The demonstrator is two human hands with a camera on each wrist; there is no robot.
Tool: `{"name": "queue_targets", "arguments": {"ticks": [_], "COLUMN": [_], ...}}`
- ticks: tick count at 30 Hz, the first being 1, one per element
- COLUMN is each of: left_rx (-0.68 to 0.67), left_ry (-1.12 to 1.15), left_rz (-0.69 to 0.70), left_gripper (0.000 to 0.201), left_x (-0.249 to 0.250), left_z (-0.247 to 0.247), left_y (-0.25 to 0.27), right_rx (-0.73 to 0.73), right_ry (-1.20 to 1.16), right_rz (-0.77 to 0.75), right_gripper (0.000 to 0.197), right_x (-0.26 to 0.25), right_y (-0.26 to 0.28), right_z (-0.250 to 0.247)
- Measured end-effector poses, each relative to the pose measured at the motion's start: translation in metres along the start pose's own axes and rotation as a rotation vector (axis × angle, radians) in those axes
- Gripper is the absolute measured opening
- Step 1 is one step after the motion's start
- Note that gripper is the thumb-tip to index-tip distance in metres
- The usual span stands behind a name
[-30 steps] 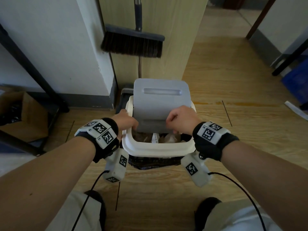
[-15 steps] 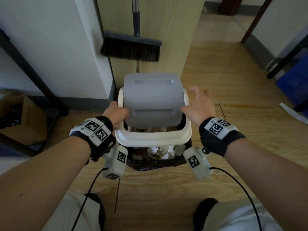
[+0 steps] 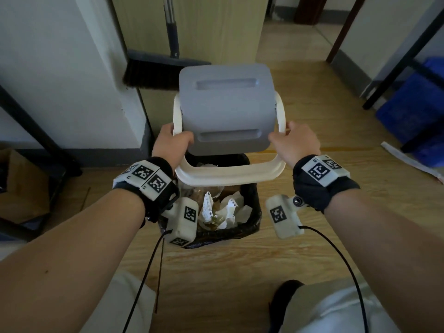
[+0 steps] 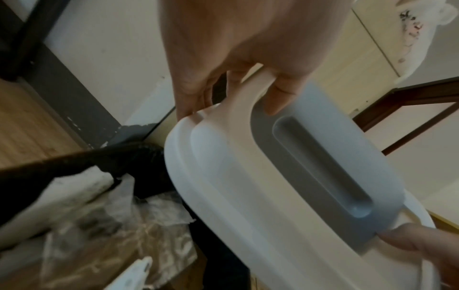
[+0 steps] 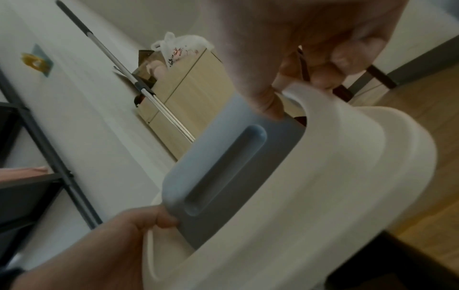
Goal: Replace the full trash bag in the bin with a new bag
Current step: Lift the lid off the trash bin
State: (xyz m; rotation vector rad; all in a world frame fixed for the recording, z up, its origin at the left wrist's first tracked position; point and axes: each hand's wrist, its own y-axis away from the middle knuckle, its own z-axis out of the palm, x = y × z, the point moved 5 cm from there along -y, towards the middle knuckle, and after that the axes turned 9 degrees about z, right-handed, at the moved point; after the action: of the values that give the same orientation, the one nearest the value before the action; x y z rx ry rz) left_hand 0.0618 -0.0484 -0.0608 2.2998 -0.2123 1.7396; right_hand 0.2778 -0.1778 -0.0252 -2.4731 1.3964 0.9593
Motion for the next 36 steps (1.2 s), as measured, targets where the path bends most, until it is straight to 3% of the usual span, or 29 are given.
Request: {"name": "queue_targets", "arguments": {"ticks": [8, 11, 16, 19, 28, 36], "left_rx": [-0.244, -0.364, -0.638, -0.733, -0.733, -0.674], "left_ry": [-0.042, -0.043, -0.160, -0.224, -0.318, -0.380], "left_rz": [0.034, 0.034, -0.004, -0.065, -0.234, -0.298], "left_gripper": [0.066, 0.064, 0.075, 0.081, 0.073, 0.074], "left_x": [0.020, 0.020, 0.005, -0.018, -0.084, -0.126], "left_z": [0.096, 0.138, 0.207, 0.241, 0.307, 0.320], "left_y": [0.025, 0.036, 0.055, 0.059, 0.051, 0.044], "right_rx": [0.102, 0.149, 0.188, 0.189, 0.054, -0.137], "right_ry": [0.049, 0.021, -0.073, -0.094, -0.067, -0.088], "right_rz": [0.261, 0.393, 0.545, 0.631, 0.739, 0.804], "right_gripper": [0.013, 0.027, 0.031, 0.031, 0.028, 0.029], "right_x": [0.086, 0.129, 0.201, 0.239, 0.320, 0.339], "right_y": [-0.007, -0.012, -0.024, -0.036, -0.070, -0.076], "right_z": [-0.045, -0.060, -0.080, -0.076, 0.002, 0.051]}}
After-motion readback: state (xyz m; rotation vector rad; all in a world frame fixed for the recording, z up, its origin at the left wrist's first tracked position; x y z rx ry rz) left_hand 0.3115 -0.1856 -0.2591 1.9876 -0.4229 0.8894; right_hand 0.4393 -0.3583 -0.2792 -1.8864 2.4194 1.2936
